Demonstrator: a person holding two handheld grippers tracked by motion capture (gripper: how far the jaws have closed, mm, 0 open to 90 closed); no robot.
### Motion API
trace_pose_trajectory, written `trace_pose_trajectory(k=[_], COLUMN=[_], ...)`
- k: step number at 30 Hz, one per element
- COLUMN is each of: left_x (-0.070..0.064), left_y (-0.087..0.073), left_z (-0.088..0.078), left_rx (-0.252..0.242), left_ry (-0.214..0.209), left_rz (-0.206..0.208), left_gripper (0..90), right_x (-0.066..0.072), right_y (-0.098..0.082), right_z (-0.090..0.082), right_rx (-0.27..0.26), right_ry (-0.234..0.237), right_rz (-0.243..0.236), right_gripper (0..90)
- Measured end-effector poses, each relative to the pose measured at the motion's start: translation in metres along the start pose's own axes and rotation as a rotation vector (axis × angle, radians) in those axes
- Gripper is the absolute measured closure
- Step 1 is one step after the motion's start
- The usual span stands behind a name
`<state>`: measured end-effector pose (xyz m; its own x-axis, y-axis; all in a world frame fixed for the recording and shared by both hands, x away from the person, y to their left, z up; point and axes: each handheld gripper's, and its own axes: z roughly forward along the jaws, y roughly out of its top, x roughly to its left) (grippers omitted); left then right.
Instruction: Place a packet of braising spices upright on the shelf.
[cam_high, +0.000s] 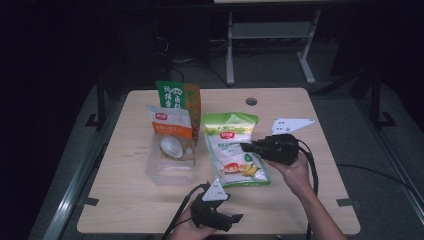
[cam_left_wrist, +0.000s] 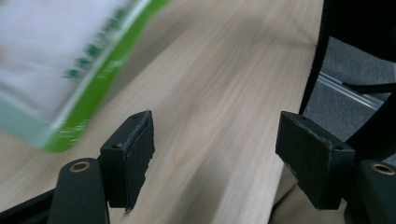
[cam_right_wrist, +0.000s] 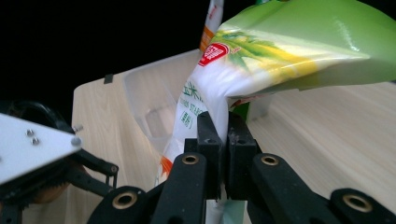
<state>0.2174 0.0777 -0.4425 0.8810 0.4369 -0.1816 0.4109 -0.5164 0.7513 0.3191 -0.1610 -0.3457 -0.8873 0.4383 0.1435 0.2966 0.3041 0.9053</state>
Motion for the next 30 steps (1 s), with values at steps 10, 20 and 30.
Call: trace_pose_trajectory(k=[10, 20, 30], left_x=[0.001, 0.000, -0.001], left_y=[-0.002, -0.004, -0.006], left_z=[-0.006, -0.011, -0.017], left_rx=[-0.002, -0.011, -0.013], left_ry=[-0.006, -0.012, -0.023], left_rz=[0.011, 0.001, 0.019], left_gripper=[27.2, 27.0, 26.9], right_x=[0.016, 0.027, 0.036], right_y=[0.025, 0.048, 0.068], right_z=[0.017, 0.040, 0.074], right_rx=[-0.024, -0.052, -0.052], right_ry=[0.036, 0.068, 0.073], right_rz=[-0.056, -0.093, -0.140], right_gripper=[86.7, 86.7, 86.7])
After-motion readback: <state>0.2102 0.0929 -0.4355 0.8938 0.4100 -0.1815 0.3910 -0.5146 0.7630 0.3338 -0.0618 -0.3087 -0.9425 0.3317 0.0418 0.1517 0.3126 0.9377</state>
